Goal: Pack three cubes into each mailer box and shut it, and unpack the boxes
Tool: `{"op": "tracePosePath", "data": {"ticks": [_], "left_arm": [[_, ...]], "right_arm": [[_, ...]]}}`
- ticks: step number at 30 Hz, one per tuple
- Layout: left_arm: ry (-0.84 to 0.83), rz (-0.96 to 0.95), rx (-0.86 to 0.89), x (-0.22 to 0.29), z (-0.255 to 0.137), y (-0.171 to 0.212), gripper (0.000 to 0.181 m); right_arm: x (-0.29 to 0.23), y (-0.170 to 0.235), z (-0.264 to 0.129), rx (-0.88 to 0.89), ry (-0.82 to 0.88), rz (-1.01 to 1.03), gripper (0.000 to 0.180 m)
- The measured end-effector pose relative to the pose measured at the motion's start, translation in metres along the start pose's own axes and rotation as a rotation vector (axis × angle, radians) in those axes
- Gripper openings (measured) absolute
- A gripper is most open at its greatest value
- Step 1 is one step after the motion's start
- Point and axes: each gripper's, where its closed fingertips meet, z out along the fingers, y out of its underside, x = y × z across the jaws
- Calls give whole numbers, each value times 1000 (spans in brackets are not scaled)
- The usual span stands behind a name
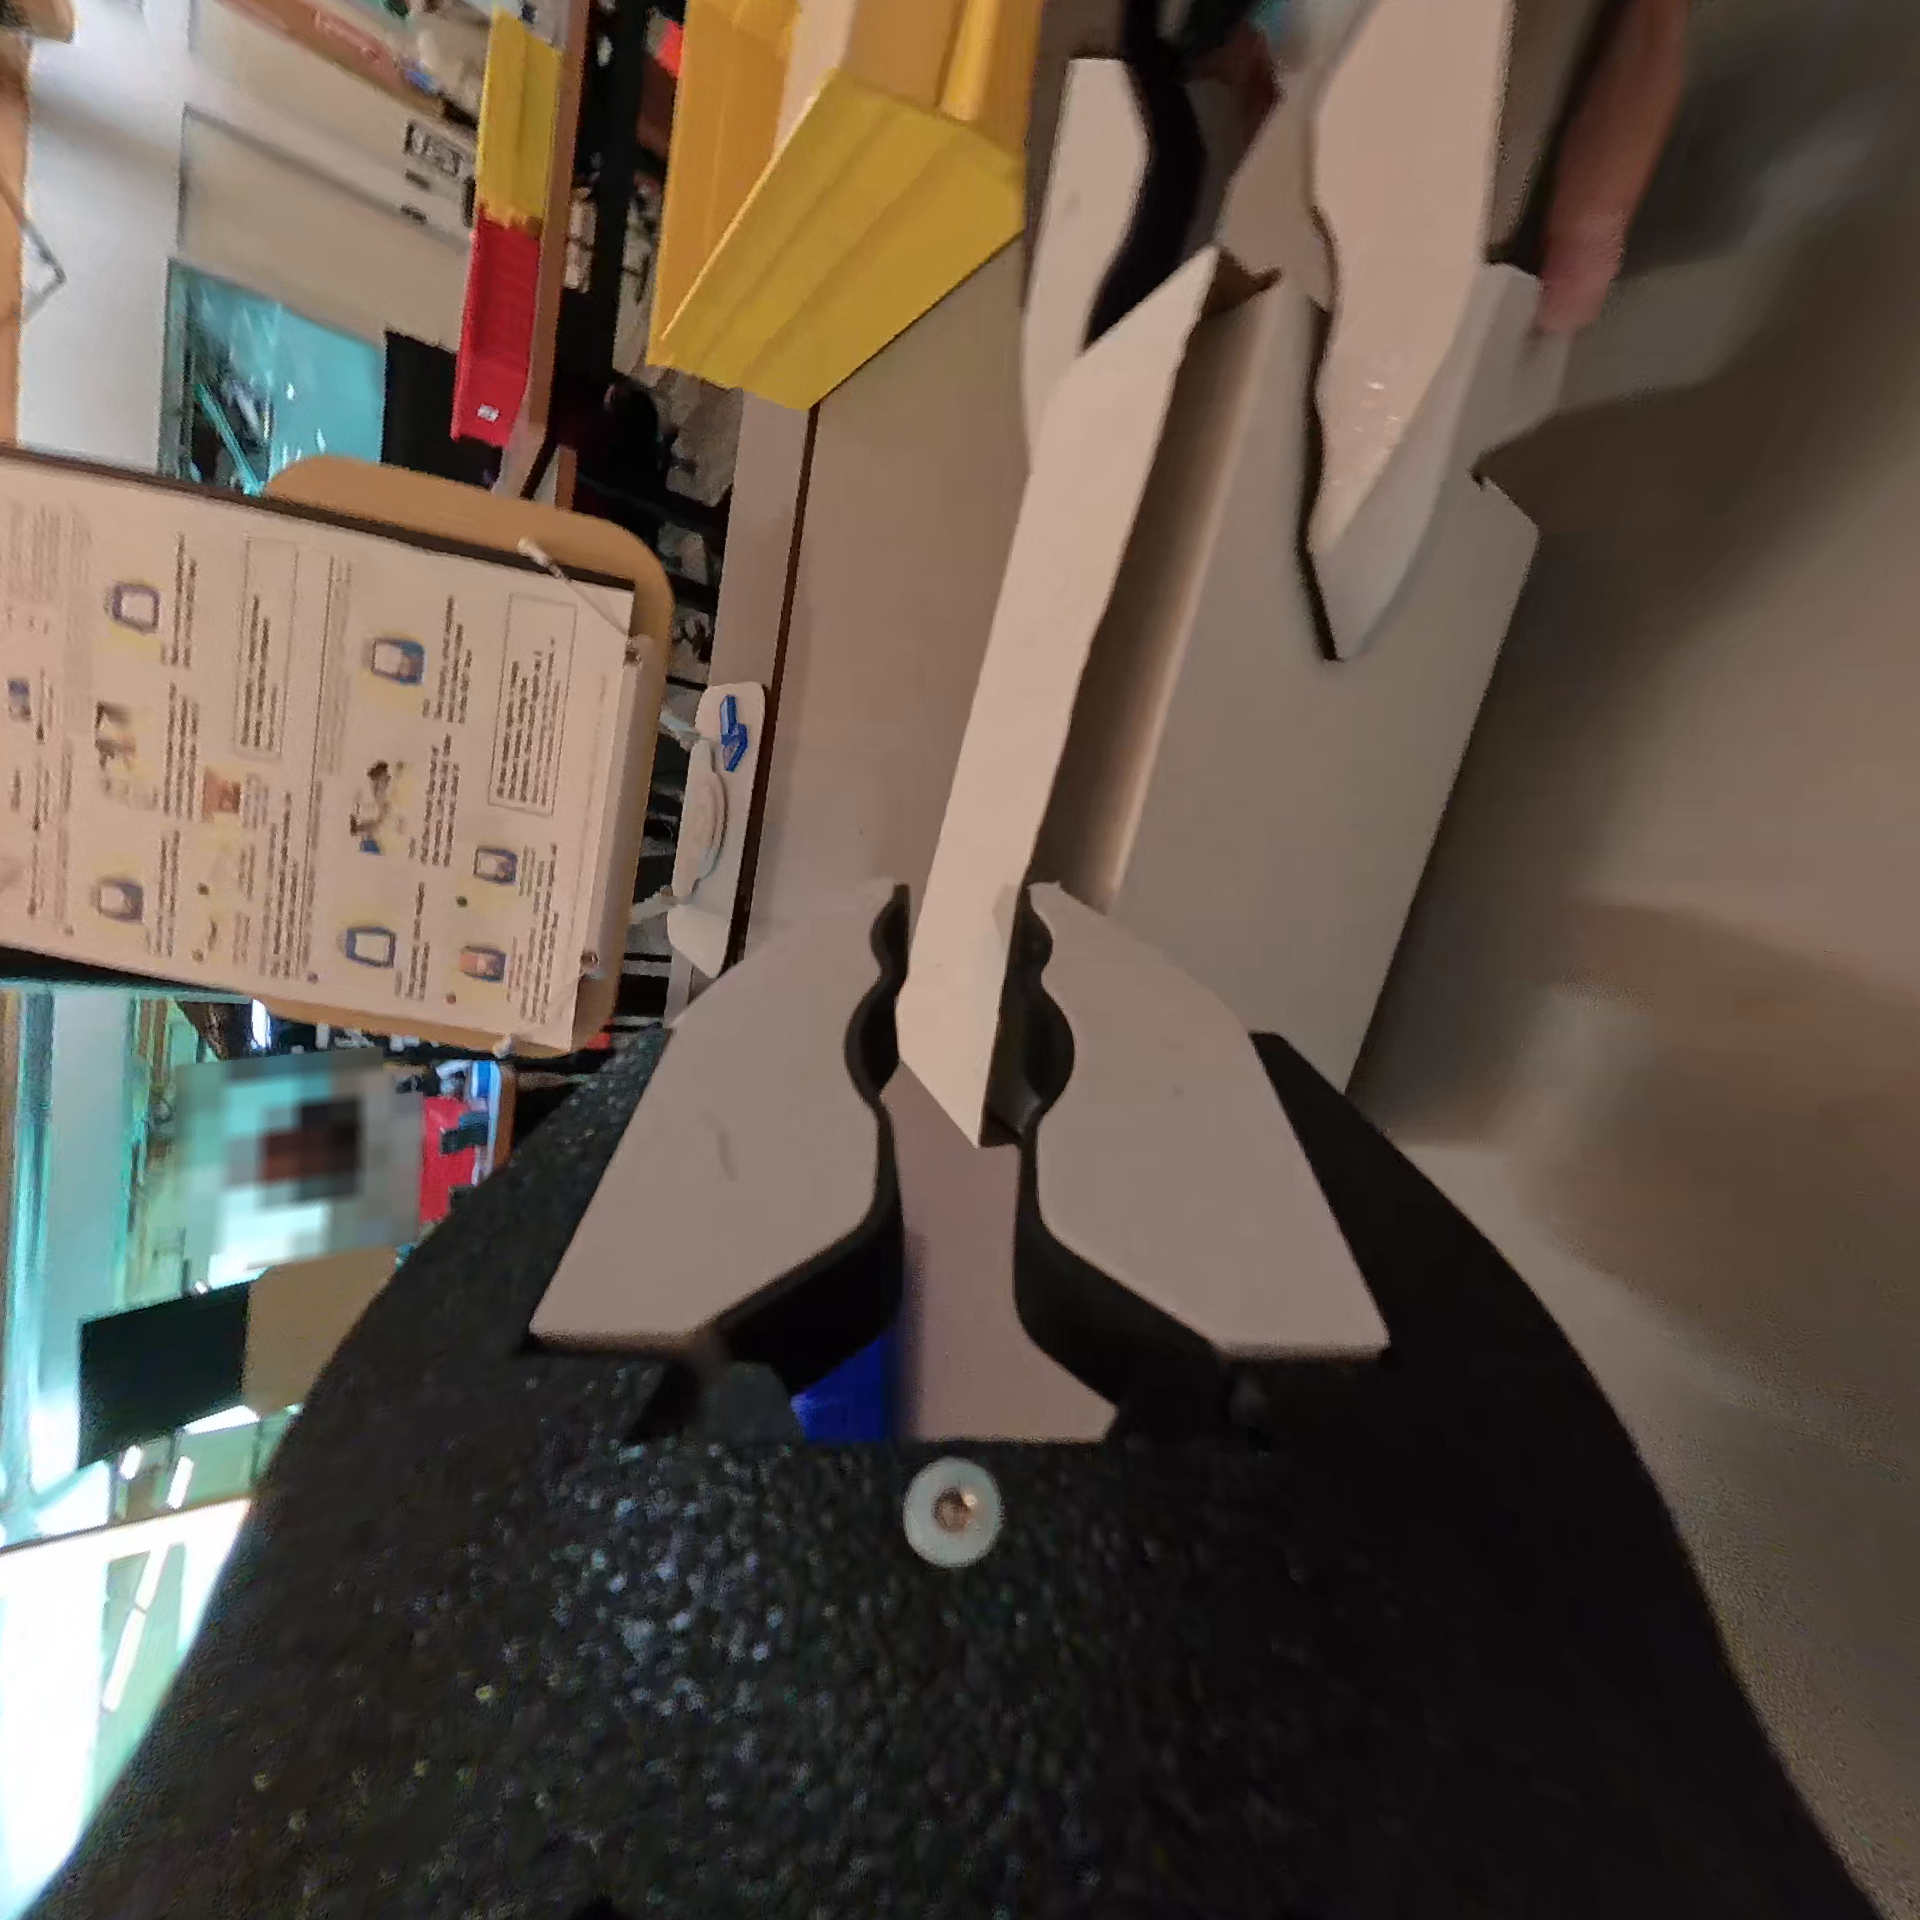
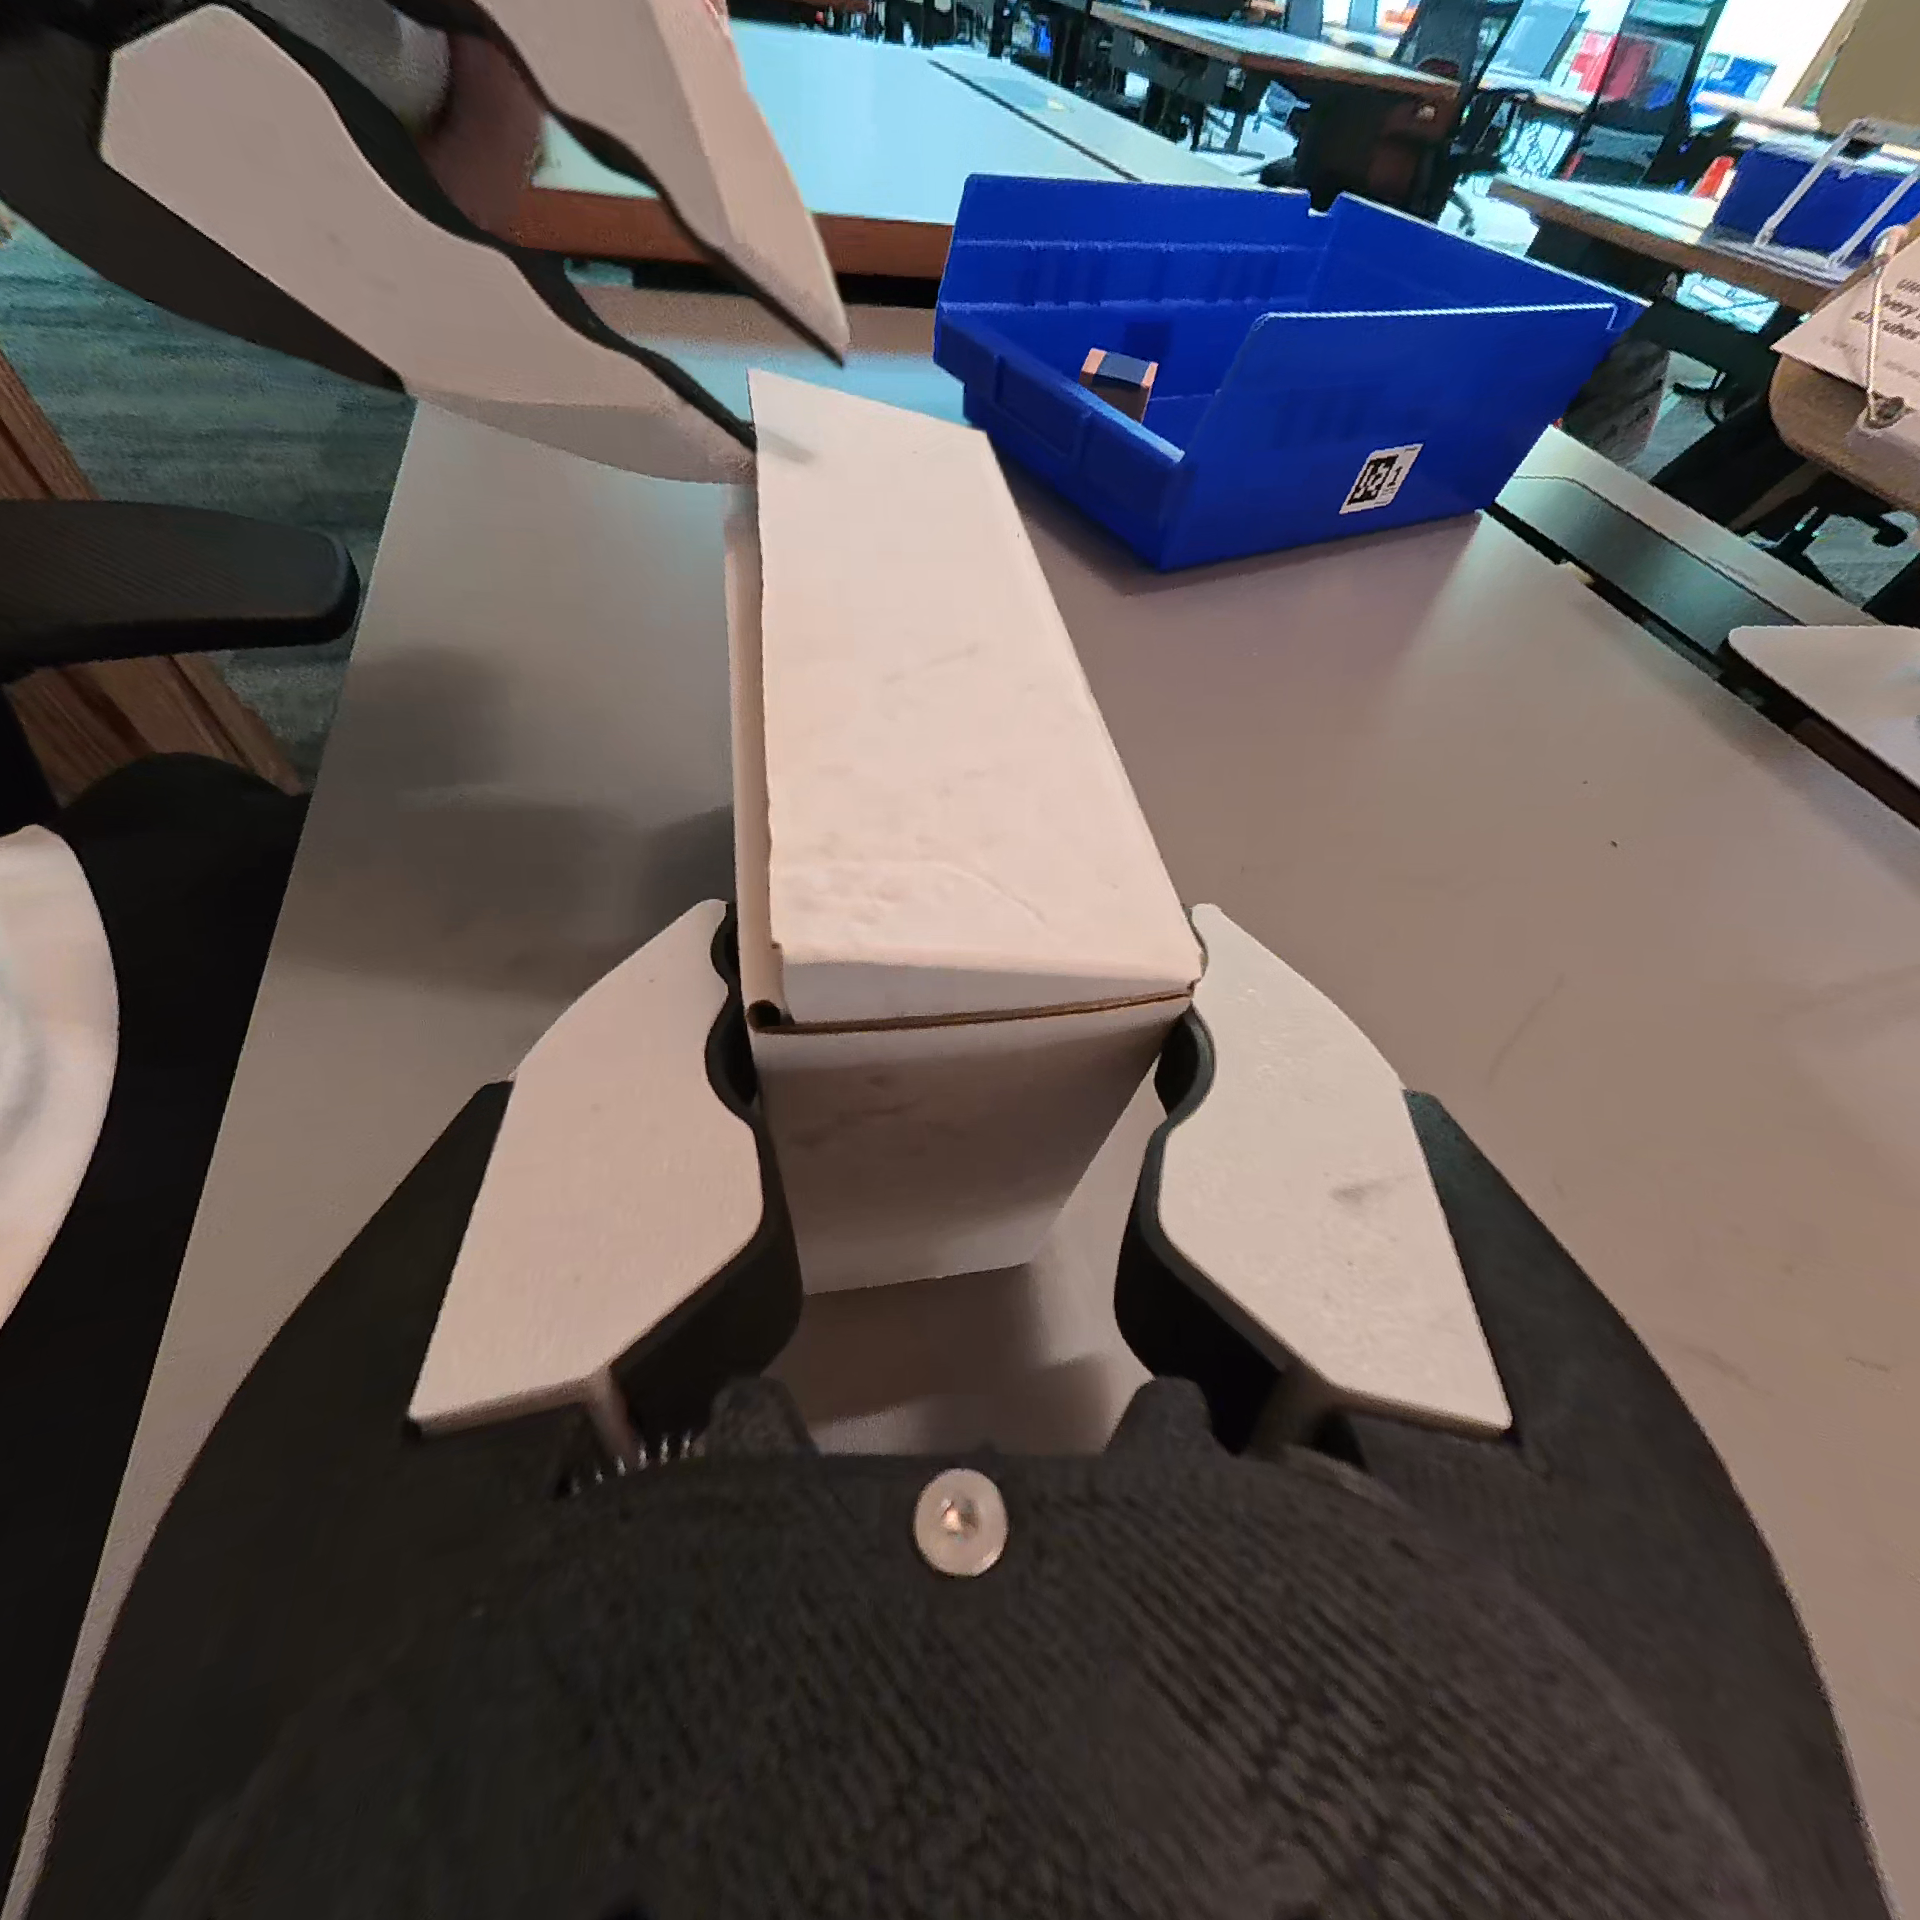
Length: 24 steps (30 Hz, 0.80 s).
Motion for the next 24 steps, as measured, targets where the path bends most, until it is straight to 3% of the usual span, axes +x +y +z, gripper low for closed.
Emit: {"op": "tracePosePath", "data": {"ticks": [5, 10, 13, 15, 18, 21, 24], "left_arm": [[54, -18, 12, 7, -3, 9, 26], [73, 114, -60, 5, -8, 26, 20], [71, 213, -92, 8, -5, 27, 4], [23, 231, -114, 4, -4, 27, 3], [1, -67, 5, -7, -7, 15, 2], [106, -396, 36, -10, -6, 16, 4], [74, -248, -12, -4, -3, 26, 5]], "right_arm": [[-3, -2, 2, 14, -4, -20, 77], [-2, -3, 2, 29, -14, -16, 77], [-2, -2, 3, 15, -29, -4, 77], [-1, 0, 2, -10, -23, -14, 77], [-1, 2, -1, -31, -18, -23, 77], [-1, 1, 0, -19, -14, -20, 77], [-1, 0, 4, -26, 0, -19, 77]]}}
